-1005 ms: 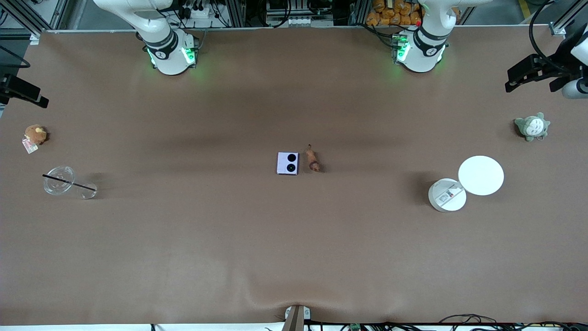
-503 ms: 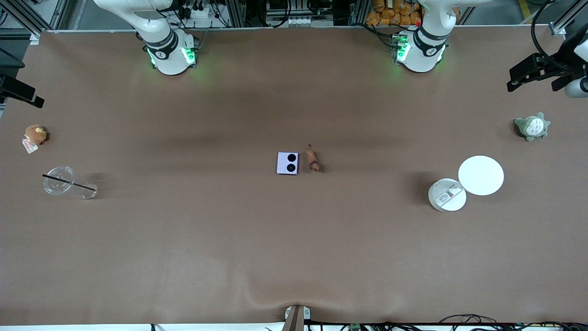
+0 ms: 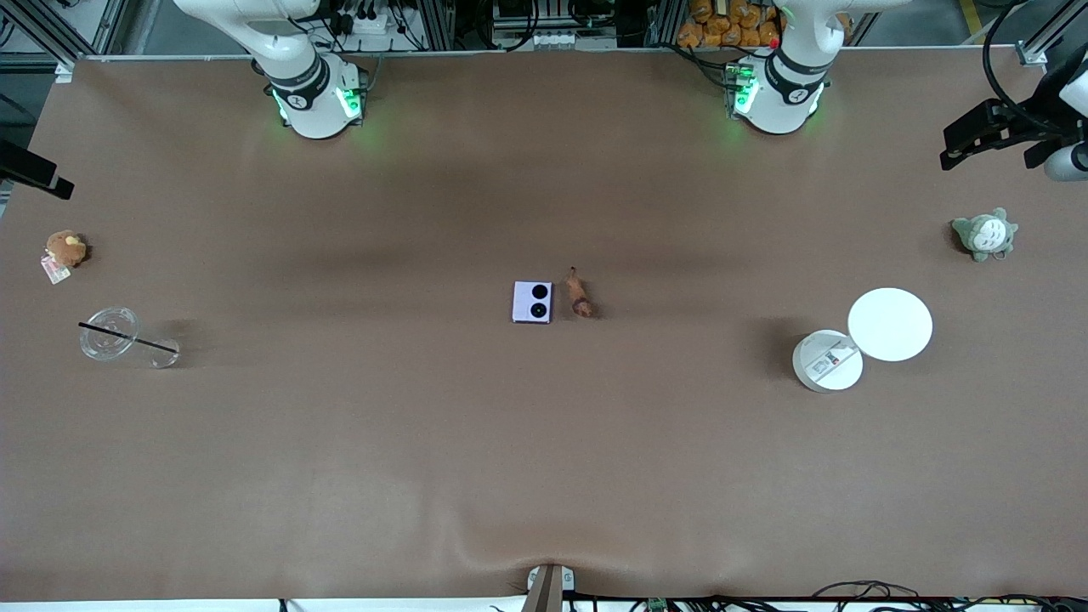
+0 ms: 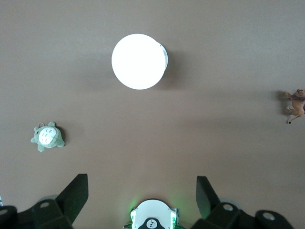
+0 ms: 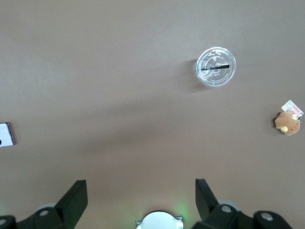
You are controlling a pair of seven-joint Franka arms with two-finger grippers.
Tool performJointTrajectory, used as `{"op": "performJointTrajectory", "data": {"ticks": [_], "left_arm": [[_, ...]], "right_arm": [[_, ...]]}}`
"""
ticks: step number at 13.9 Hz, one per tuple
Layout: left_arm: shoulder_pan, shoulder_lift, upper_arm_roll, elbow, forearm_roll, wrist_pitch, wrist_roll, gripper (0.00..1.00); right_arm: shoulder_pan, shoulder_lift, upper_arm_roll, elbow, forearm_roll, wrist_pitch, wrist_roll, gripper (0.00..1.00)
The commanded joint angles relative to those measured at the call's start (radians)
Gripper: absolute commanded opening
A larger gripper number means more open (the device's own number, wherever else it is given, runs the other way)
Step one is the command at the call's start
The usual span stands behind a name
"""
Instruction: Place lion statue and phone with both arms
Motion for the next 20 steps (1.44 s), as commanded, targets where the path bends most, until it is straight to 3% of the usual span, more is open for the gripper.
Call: {"op": "performJointTrajectory", "data": {"ticks": [1, 11, 13, 20], "left_arm": [[0.000, 0.007, -0.006, 0.024, 0.016, -0.031, -0.005, 1.00], [-0.005, 0.016, -0.011, 0.003, 0.013, -0.025, -0.014, 1.00], [-0.007, 0.062, -0.032, 0.006, 0.010, 0.001, -0.051, 1.00], [-0.013, 0.222, -0.211, 0.015, 0.011, 0.102, -0.258, 1.00]], "right_arm": [[-0.009, -0.008, 0.008, -0.004, 0.013, 0.000, -0.001, 1.00], [-0.007, -0.008, 0.010, -0.004, 0.020, 0.005, -0.001, 1.00], [-0.010, -0.005, 0.010, 0.000, 0.021, 0.006, 0.009, 1.00], [-0.006, -0.002, 0.010, 0.004, 0.026, 0.013, 0.015, 1.00]]}}
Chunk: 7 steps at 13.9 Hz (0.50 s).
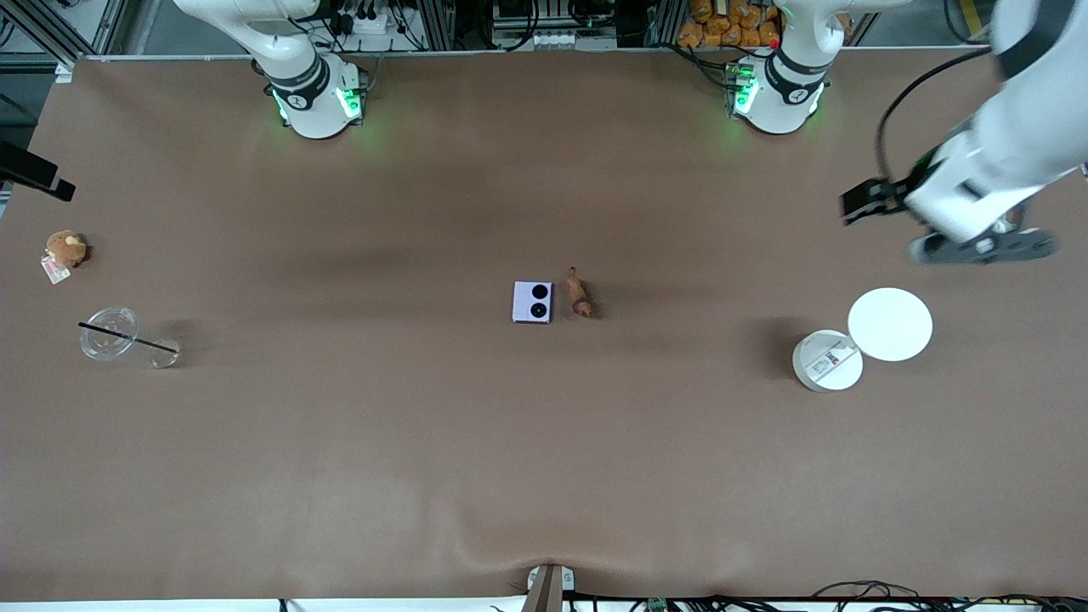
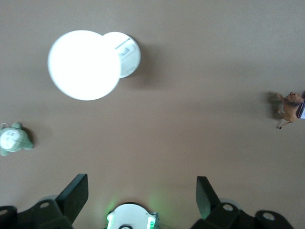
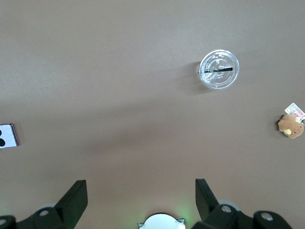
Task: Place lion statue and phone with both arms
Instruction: 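Reach the left gripper down to the brown lion statue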
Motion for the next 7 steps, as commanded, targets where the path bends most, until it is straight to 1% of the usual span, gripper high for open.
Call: {"op": "performJointTrajectory", "data": {"ticks": [1, 2, 5, 7], "left_arm": [[-0.006, 0.053, -0.050, 0.026, 0.013, 0.038, -0.094, 1.00], [-0.027, 0.070, -0.064, 0.026, 0.024, 0.061, -0.142, 1.00], [-0.092, 0.128, -0.064, 0.026, 0.013, 0.120, -0.246, 1.00], [-0.145, 0.167, -0.067, 0.026, 0.008, 0.156, -0.363, 1.00]], "right_arm": [[-0.005, -0.002, 0.008, 0.004, 0.015, 0.003, 0.014, 1.00], [-0.003, -0.002, 0.008, 0.004, 0.015, 0.001, 0.014, 1.00], [-0.003, -0.002, 0.010, 0.004, 0.017, 0.001, 0.014, 1.00], [0.002, -0.002, 0.010, 0.004, 0.015, 0.001, 0.014, 1.00]]}}
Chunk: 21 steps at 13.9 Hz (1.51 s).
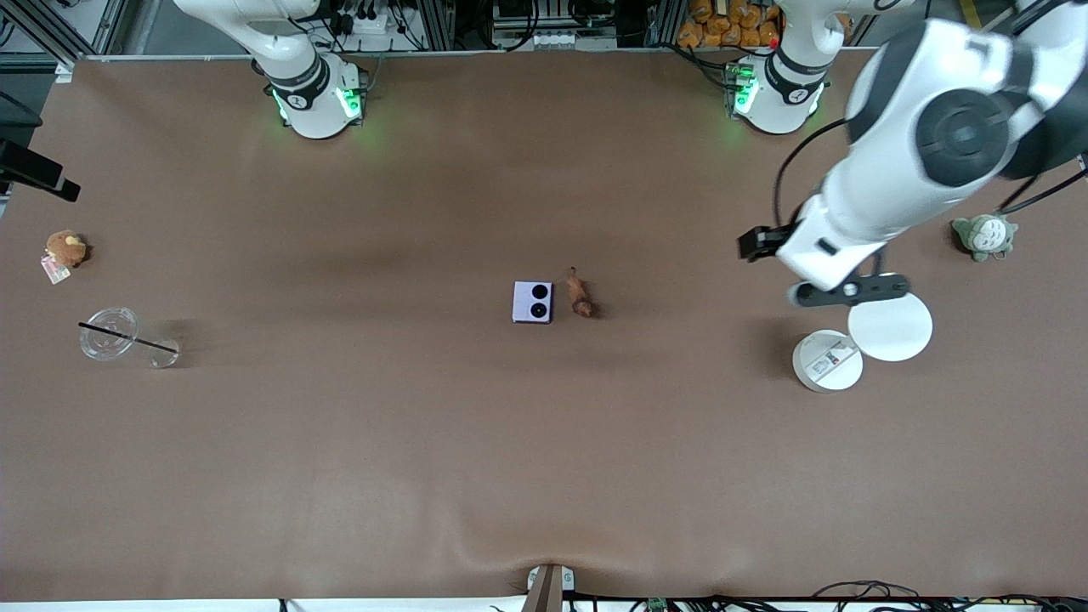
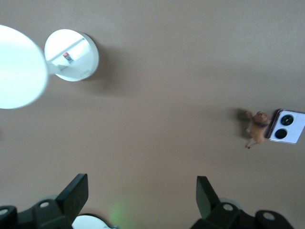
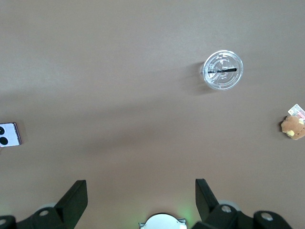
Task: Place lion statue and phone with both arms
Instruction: 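Reach the left gripper down to the brown lion statue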
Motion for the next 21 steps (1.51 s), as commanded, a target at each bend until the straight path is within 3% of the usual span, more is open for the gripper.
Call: {"op": "performJointTrajectory", "data": {"ticks": [1, 10, 19, 21], "left_arm": [[-0.044, 0.071, -0.004, 0.026, 0.010, 0.027, -0.123, 1.00], [-0.266, 0.293, -0.001, 0.032, 0.021, 0.315, -0.594, 1.00], [-0.359, 0.479, 0.003, 0.023, 0.025, 0.514, -0.766, 1.00], [-0.366, 0.496, 0.004, 0.022, 0.025, 0.521, -0.768, 0.93]], "right_arm": [[0.001, -0.002, 0.004, 0.004, 0.010, 0.001, 0.014, 1.00], [0.002, -0.001, 0.004, 0.004, 0.011, 0.001, 0.014, 1.00], [0.017, 0.012, 0.004, 0.004, 0.013, 0.002, 0.016, 1.00], [0.062, 0.024, 0.004, 0.004, 0.010, 0.010, 0.028, 1.00]]}}
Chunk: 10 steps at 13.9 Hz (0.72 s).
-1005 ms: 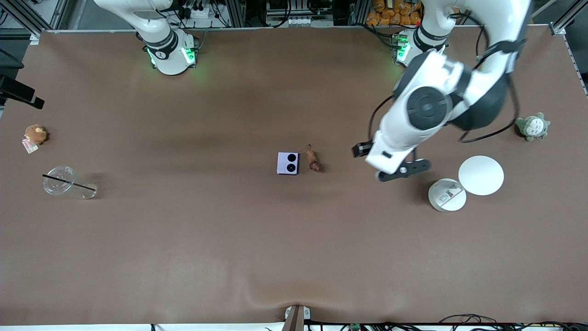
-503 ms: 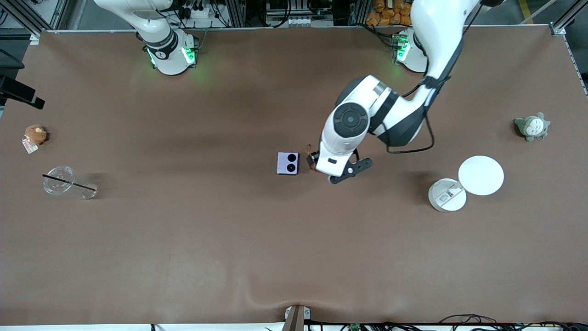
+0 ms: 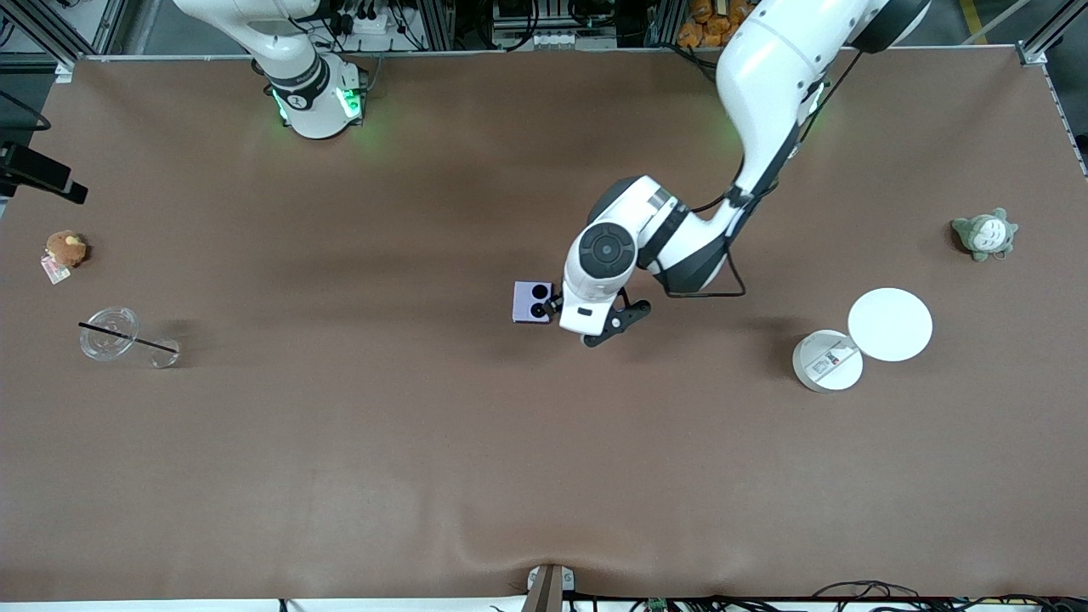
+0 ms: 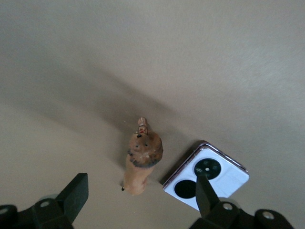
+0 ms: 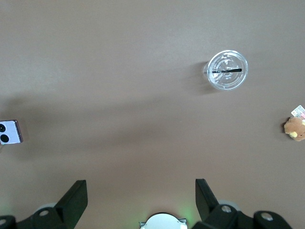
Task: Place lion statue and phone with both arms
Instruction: 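Grasp the lion with the left gripper while the right gripper reaches the phone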
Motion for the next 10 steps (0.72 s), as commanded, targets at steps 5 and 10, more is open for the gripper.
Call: {"op": "performJointTrajectory", "data": {"ticks": [5, 10], "left_arm": [[-0.015, 0.055, 0.010, 0.016, 0.026, 0.031, -0.027, 0.74], [0.000, 0.069, 0.010, 0.024, 0.058, 0.031, 0.002, 0.20]], "right_arm": [[0.147, 0.056, -0.001, 0.014, 0.006, 0.028, 0.268, 1.00], [0.349, 0.139, -0.001, 0.009, 0.017, 0.020, 0.275, 1.00]]}}
